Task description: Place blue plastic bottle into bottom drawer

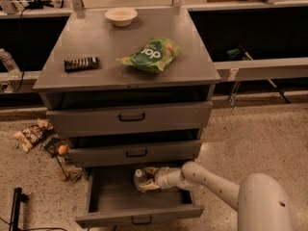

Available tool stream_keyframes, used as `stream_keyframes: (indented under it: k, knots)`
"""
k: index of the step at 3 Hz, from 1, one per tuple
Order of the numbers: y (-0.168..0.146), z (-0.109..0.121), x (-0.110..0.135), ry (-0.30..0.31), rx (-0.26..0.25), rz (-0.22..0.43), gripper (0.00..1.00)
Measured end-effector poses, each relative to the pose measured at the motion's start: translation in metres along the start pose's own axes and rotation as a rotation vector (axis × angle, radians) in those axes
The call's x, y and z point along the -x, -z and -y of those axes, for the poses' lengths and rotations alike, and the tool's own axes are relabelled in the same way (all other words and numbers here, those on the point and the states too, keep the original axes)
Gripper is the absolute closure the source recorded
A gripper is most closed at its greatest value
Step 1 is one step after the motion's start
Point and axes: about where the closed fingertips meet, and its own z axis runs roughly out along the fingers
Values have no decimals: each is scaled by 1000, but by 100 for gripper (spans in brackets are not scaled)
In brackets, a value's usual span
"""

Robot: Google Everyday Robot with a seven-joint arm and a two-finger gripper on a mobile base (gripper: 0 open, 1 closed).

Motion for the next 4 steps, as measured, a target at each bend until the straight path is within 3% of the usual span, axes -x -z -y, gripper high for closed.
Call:
stream_keyframes:
  k: [2, 3, 4]
  knots:
    - [-8, 4, -13, -55, -24, 7, 15]
    - [-2, 6, -14, -64, -54, -2, 0]
    - [5, 5, -14, -70, -83, -10, 0]
